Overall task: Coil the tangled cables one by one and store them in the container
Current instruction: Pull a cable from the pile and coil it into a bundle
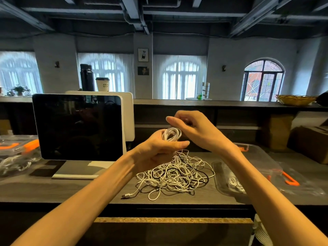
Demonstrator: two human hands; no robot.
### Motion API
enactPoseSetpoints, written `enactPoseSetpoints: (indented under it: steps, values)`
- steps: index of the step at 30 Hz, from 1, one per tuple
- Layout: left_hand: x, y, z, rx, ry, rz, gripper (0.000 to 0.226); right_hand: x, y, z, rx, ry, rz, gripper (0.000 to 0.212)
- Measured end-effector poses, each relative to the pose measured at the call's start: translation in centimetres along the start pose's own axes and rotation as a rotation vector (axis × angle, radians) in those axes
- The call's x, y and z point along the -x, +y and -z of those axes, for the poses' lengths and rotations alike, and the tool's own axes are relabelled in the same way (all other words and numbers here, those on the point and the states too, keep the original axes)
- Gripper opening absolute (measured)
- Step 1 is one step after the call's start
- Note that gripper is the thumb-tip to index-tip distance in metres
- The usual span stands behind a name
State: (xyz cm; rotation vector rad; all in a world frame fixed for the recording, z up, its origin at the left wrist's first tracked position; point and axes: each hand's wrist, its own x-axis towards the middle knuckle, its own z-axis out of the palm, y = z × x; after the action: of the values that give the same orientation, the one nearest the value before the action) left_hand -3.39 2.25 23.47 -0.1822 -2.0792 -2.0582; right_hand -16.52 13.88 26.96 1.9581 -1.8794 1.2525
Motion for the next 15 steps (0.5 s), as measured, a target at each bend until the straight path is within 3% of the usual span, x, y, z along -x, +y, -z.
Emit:
enactPoseSetpoints:
  steps: [3,8,11,15]
  values:
    - [0.1,-0.3,0.3,0.007,-0.034,-0.019,0.01,0.4,0.3,0.0,-0.049,-0.097,-0.092,0.037]
    - [0.1,-0.7,0.2,-0.144,-0.07,0.003,0.021,0.0,0.2,0.5,-0.136,-0.243,-0.223,0.044]
    - [0.0,0.6,0.4,-0.253,-0.146,0.212,0.034,0.2,-0.1,1.2,-0.191,-0.34,-0.223,0.043]
    - [0.1,1.8,0.0,-0.323,-0.283,0.442,0.03,-0.2,-1.1,1.1,-0.199,-0.37,-0.086,0.035]
